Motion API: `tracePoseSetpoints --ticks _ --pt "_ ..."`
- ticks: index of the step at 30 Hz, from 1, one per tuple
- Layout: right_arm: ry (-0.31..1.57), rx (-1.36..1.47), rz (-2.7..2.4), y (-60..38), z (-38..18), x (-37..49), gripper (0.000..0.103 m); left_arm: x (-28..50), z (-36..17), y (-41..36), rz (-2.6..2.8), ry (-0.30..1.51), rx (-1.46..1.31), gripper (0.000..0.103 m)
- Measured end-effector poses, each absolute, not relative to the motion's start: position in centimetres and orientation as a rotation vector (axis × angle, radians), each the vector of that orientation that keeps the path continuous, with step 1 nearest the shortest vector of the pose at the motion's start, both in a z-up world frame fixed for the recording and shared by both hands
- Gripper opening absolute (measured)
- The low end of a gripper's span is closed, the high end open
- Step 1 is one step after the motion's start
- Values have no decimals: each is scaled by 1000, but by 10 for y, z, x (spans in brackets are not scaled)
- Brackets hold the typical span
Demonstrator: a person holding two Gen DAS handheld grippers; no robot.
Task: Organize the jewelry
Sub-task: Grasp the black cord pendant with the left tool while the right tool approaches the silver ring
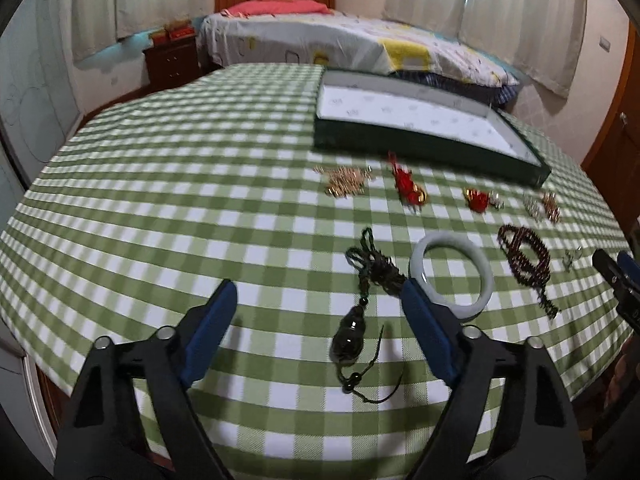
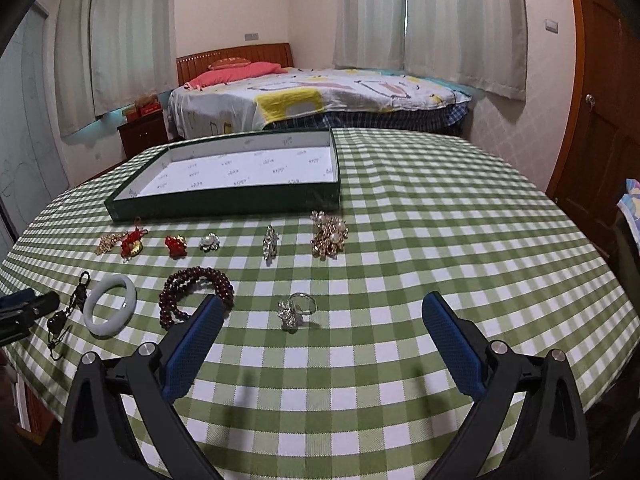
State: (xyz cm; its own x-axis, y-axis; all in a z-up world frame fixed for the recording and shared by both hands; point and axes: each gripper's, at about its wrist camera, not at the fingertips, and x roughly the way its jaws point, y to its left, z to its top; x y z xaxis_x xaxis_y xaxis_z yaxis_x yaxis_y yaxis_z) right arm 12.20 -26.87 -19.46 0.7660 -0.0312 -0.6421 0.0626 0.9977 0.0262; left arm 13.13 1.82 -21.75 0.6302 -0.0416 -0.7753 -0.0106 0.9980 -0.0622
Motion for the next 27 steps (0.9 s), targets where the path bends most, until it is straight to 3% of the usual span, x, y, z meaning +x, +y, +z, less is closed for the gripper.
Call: tracePoseSetpoints --ticks 9,13,27 --pt "723 57 -40 -273 -204 128 94 125 -231 9 -16 920 3 63" --pt "753 71 -30 -274 -208 130 67 122 -231 10 -17 915 2 56" --pt "760 94 -29 -279 -210 127 67 115 -229 0 -82 883 33 24"
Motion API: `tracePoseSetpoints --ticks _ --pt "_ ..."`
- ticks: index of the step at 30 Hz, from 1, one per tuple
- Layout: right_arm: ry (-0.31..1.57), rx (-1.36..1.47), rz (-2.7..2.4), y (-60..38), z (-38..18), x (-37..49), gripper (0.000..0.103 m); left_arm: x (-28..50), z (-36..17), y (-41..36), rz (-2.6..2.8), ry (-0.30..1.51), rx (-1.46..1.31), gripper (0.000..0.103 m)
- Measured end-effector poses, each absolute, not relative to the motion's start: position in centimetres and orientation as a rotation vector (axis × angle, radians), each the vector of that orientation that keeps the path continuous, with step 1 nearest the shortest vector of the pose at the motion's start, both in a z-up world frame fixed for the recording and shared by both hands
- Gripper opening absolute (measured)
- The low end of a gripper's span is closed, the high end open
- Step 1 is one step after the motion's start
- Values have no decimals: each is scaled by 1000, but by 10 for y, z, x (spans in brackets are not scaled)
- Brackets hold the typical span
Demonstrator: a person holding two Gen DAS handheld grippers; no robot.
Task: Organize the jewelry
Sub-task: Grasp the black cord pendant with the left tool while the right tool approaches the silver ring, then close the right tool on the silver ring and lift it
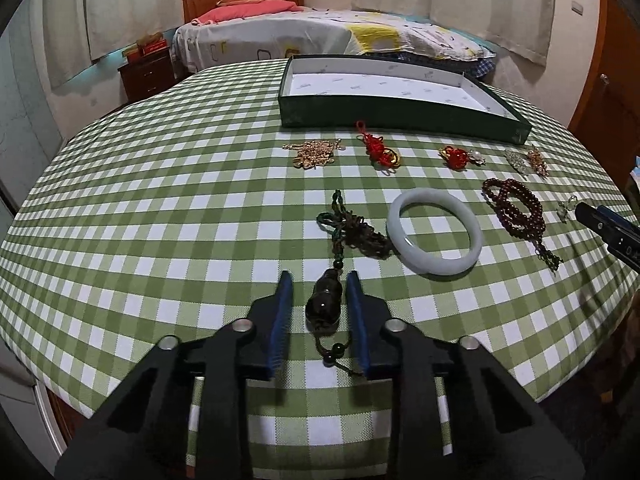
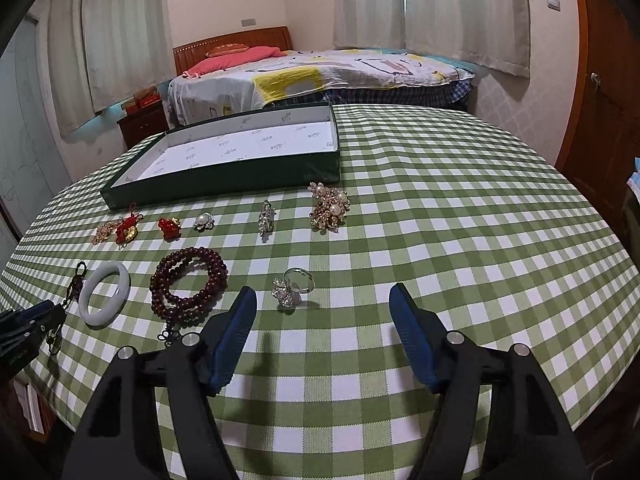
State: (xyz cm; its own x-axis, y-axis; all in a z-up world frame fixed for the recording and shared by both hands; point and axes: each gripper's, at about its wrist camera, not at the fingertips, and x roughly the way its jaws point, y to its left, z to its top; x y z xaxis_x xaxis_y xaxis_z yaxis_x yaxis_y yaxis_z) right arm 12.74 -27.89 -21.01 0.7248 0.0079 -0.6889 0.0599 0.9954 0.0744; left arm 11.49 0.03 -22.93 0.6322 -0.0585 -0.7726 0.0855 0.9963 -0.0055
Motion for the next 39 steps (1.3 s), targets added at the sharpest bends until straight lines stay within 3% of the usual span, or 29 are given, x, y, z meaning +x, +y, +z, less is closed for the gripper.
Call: tracePoseSetpoints --ticks 2,13,17,26,33,39 --pt "762 96 -26 -279 -210 127 67 115 -229 1 -88 880 25 18" --pt "782 98 -17 -277 -215 136 67 127 -219 12 -68 840 -20 17" --pt "794 88 -1 -271 -215 145 56 133 -215 15 -62 830 -29 17" --pt "844 83 3 -263 -223 160 45 135 -212 22 -54 820 -45 17" --pt "843 67 12 -261 -223 160 26 136 -212 26 -59 822 -78 17" --pt "839 62 19 -260 -223 156 26 135 -212 26 -58 821 -78 17"
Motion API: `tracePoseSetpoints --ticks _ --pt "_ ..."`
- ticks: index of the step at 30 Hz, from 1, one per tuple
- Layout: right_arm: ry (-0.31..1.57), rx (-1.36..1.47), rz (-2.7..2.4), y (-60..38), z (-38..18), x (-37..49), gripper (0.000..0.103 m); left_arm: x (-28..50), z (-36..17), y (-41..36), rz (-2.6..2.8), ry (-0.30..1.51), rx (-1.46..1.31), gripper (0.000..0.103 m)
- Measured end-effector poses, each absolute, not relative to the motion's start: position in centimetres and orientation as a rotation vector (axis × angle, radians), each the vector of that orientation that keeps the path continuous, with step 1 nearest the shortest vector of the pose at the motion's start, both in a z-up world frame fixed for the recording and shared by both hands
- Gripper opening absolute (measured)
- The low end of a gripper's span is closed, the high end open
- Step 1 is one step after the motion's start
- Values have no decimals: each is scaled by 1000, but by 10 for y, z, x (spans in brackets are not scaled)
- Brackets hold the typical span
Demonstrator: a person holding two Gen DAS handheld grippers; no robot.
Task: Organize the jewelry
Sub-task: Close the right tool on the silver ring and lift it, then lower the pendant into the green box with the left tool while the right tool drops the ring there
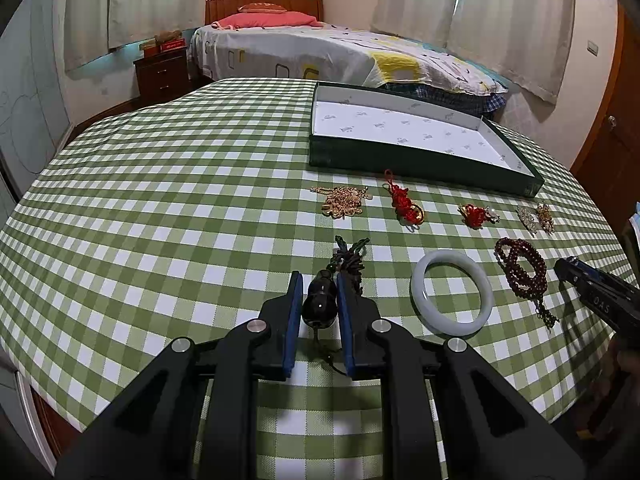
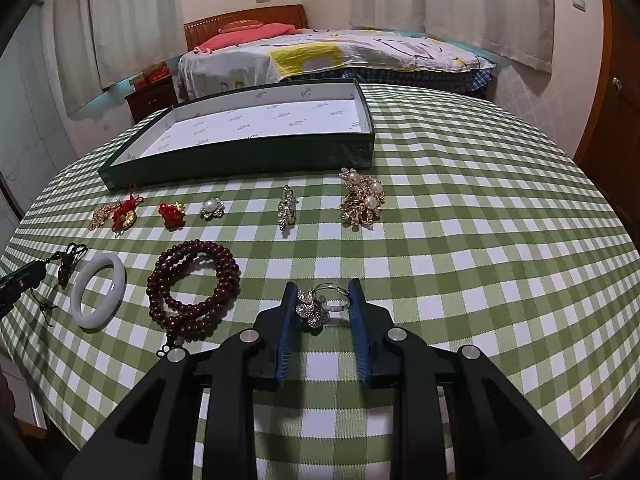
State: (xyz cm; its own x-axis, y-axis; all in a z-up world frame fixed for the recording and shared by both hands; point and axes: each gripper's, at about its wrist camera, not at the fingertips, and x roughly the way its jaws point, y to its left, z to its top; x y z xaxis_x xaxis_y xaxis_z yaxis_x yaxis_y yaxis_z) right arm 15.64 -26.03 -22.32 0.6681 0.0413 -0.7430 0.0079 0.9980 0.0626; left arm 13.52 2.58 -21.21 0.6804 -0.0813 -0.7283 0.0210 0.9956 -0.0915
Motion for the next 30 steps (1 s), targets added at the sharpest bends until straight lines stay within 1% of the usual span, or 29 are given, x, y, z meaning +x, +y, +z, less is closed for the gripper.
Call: tracePoseSetpoints --ticks 9,16,23,30 --pt "818 73 23 -263 -218 152 26 131 -200 25 -60 783 -82 17" --pt "788 81 35 -263 -206 148 26 128 -176 23 -67 722 -91 17" --pt "719 82 59 -260 -176 156 26 141 -149 13 -97 658 -86 17" --pt "640 62 84 -256 -146 192 26 177 -127 -5 -142 594 -64 17"
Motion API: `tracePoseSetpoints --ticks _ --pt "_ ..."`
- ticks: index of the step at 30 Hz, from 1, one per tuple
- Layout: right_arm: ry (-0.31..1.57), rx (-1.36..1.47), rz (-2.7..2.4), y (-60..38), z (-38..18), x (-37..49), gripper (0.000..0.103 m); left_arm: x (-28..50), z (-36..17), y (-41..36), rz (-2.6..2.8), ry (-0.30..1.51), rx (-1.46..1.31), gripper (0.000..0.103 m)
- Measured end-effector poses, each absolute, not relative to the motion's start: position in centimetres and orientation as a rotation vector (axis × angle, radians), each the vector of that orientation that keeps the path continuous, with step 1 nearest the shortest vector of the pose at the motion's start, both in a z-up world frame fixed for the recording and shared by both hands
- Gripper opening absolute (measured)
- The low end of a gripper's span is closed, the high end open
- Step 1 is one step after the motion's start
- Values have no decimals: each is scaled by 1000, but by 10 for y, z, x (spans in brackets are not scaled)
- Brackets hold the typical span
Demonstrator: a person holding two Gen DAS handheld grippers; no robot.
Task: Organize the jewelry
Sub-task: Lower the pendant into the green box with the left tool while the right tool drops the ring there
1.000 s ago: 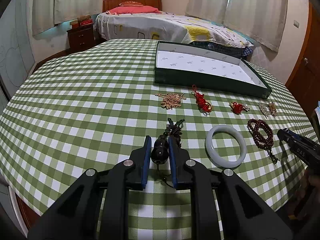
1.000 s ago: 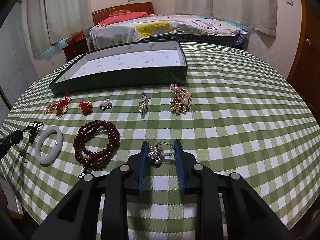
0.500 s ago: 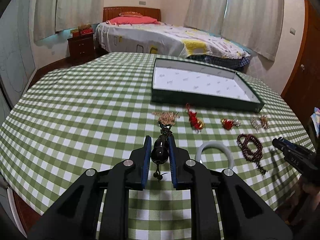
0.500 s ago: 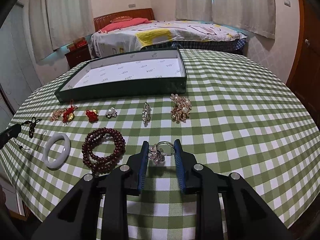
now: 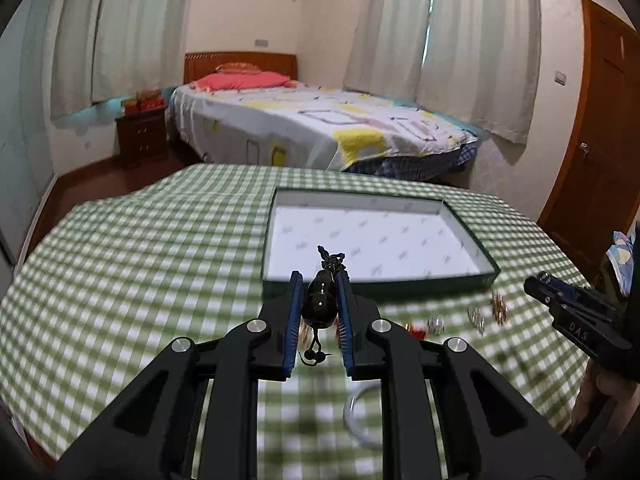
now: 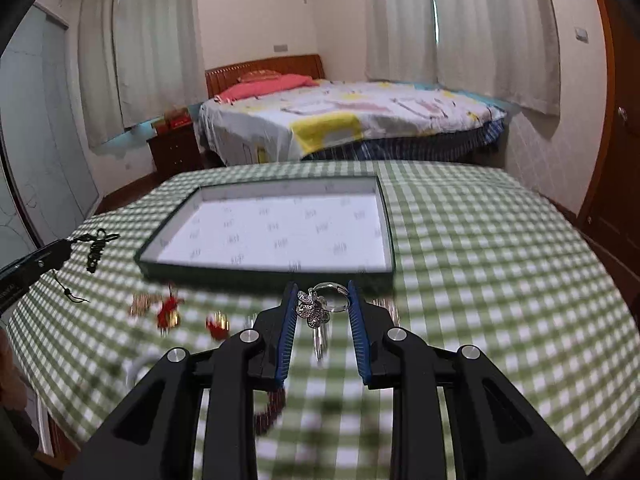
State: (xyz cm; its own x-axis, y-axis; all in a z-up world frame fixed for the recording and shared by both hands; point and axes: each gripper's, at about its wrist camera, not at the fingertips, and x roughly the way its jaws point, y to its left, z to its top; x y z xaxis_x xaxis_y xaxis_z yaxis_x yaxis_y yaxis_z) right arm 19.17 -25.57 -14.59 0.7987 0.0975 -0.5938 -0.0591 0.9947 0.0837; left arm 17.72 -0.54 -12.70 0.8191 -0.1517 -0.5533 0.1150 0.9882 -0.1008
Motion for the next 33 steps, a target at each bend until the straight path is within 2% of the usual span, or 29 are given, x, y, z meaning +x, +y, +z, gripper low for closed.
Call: tracePoseSetpoints --ticks 9,18,33 --pt "642 80 105 -255 -147 261 26 244 -130 -26 -163 560 -53 17" --pt "752 67 101 -257 -183 312 26 311 -174 -37 -152 654 -24 17" --pt "866 29 91 -258 -215 337 27 337 -224 -24 -132 819 -69 17"
